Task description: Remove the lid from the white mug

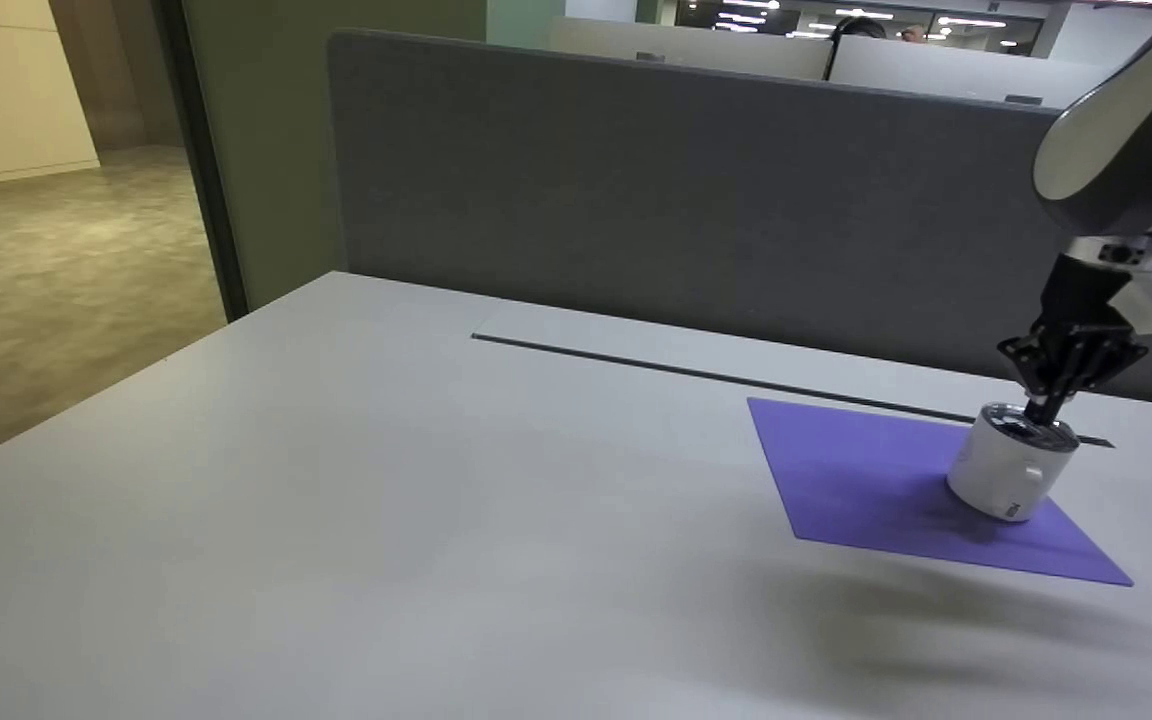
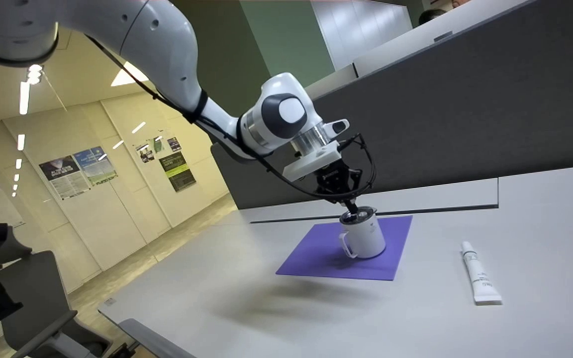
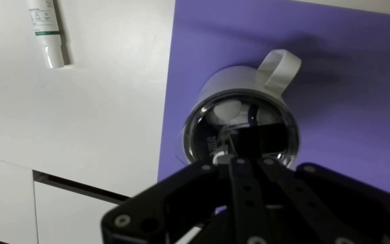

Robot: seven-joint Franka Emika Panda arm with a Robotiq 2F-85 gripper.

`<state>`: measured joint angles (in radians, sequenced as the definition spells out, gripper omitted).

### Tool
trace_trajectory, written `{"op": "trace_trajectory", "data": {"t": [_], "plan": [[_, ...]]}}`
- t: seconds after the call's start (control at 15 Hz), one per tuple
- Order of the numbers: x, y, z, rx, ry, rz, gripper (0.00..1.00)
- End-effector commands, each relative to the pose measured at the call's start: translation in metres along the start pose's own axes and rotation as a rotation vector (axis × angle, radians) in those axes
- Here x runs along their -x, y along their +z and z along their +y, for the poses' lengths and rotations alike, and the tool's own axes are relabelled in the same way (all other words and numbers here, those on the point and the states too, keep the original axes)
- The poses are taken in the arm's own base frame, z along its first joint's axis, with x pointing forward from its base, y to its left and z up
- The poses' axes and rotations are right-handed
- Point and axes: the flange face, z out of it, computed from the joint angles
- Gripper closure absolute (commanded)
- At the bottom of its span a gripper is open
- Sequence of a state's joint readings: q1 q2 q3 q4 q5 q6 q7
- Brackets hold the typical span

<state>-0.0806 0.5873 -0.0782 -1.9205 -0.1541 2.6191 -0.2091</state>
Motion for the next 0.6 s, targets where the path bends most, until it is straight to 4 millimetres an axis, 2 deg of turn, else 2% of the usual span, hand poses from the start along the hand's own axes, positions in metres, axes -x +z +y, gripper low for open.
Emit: {"op": "trace_trajectory", "data": {"t": [0.0, 0.53], "plan": [[-0.01, 0.002, -0.001, -0.025, 0.033, 0.013, 1.0], [-0.013, 0.013, -0.007, -0.038, 0.041, 0.003, 1.0]]}}
